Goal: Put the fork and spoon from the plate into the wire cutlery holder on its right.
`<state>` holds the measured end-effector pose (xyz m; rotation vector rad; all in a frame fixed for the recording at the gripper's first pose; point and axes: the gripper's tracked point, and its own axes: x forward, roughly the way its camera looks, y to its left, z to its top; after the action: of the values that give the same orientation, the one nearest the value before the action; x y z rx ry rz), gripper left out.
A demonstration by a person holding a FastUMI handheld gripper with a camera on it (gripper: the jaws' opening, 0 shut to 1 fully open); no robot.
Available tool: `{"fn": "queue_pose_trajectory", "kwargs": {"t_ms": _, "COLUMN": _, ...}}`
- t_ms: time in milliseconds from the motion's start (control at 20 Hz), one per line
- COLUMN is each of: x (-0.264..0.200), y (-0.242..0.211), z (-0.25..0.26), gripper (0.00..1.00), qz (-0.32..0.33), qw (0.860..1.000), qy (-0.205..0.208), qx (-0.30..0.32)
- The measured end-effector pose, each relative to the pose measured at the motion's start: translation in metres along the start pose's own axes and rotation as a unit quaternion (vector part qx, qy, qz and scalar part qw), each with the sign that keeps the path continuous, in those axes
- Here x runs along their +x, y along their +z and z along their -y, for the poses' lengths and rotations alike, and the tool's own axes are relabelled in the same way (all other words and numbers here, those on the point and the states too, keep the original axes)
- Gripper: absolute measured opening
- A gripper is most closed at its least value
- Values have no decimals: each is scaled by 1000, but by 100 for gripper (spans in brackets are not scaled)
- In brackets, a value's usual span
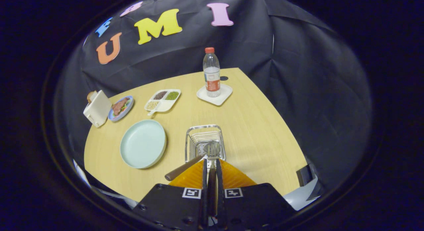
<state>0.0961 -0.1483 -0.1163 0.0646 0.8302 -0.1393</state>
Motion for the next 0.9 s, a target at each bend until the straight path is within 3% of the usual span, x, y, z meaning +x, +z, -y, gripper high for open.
{"fn": "queue_pose_trajectory", "kwargs": {"t_ms": 100, "x": -3, "y": 8, "z": -2, "gripper": 19, "qz": 21, "qw": 1000, "qy": -5, "qx": -5}}
{"fn": "queue_pose_trajectory", "kwargs": {"t_ms": 200, "x": -6, "y": 14, "z": -5, "gripper": 40, "qz": 45, "qw": 999, "qy": -9, "qx": -14}}
{"fn": "queue_pose_trajectory", "kwargs": {"t_ms": 450, "x": -20, "y": 23, "z": -16, "gripper": 62, "qz": 86, "qw": 996, "qy": -10, "qx": -11}}
{"fn": "queue_pose_trajectory", "kwargs": {"t_ms": 750, "x": -58, "y": 32, "z": -43, "gripper": 81, "qz": 161, "qw": 987, "qy": -4, "qx": -21}}
{"fn": "queue_pose_trajectory", "kwargs": {"t_ms": 900, "x": -87, "y": 29, "z": -74, "gripper": 86, "qz": 216, "qw": 976, "qy": 33, "qx": -19}}
